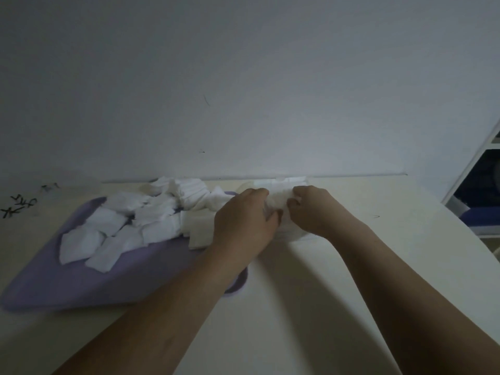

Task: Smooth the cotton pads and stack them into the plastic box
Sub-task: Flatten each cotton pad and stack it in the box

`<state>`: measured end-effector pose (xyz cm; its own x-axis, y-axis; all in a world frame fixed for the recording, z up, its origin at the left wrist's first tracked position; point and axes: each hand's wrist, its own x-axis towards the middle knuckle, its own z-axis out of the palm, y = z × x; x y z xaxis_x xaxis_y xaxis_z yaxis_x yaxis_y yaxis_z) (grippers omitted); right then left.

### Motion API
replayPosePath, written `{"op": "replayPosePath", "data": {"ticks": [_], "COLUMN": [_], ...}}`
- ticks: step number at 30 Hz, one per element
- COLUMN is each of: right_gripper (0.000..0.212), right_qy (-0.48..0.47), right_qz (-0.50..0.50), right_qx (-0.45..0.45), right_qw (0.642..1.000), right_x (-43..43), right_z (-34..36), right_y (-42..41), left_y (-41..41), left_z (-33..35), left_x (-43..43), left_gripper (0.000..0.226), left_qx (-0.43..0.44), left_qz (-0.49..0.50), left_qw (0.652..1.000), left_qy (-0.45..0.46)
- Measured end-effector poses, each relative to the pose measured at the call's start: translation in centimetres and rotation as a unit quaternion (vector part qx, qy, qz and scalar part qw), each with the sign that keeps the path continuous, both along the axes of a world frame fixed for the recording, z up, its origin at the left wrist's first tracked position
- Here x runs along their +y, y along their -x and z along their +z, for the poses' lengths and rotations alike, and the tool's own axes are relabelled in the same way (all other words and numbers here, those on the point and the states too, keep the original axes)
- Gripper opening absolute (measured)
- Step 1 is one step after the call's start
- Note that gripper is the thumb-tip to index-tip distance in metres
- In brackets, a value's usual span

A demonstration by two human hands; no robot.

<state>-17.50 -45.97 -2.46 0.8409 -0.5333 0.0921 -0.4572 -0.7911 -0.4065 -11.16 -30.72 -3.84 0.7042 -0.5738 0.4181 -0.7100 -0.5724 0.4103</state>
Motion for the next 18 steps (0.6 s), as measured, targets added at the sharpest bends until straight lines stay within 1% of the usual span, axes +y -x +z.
{"op": "replayPosePath", "data": {"ticks": [1,2,6,7,9,11,14,15,18], "right_gripper": [0.020,0.022,0.023,0.022,0.020,0.019,0.031,0.033,0.036], "right_qy": [0.002,0.004,0.023,0.021,0.021,0.035,0.042,0.038,0.038], "right_qz": [0.000,0.002,0.004,0.005,0.002,-0.007,-0.026,-0.032,-0.049], "right_qx": [0.007,0.012,0.023,0.030,0.040,0.043,0.040,0.041,0.041], "right_qw": [1.000,1.000,0.999,0.999,0.999,0.998,0.998,0.998,0.997], "right_x": [0.1,0.1,0.5,0.6,0.8,0.9,1.2,1.4,2.2], "right_z": [-0.2,-0.3,-0.7,-0.6,-0.3,0.1,0.8,1.0,1.5], "right_y": [-0.1,-0.2,-0.7,-0.7,-0.5,-0.1,0.7,0.8,1.1], "left_y": [0.0,-0.1,-0.3,-0.4,-0.5,-0.8,-1.7,-2.3,-4.2], "left_z": [-0.4,-0.7,-1.6,-1.7,-1.4,-1.0,-0.2,0.0,0.1], "left_x": [0.0,0.0,-0.1,0.0,0.4,1.4,4.1,5.2,8.6], "left_gripper": [0.030,0.028,0.032,0.031,0.028,0.024,0.035,0.036,0.028], "left_qx": [-0.023,-0.041,-0.072,-0.064,-0.010,0.028,0.034,0.033,0.040], "left_qz": [-0.009,-0.015,-0.027,-0.039,-0.076,-0.088,-0.056,-0.043,0.015], "left_qw": [1.000,0.999,0.997,0.997,0.997,0.996,0.998,0.998,0.999], "left_qy": [0.001,-0.003,-0.025,-0.026,-0.012,0.010,0.023,0.019,-0.005]}}
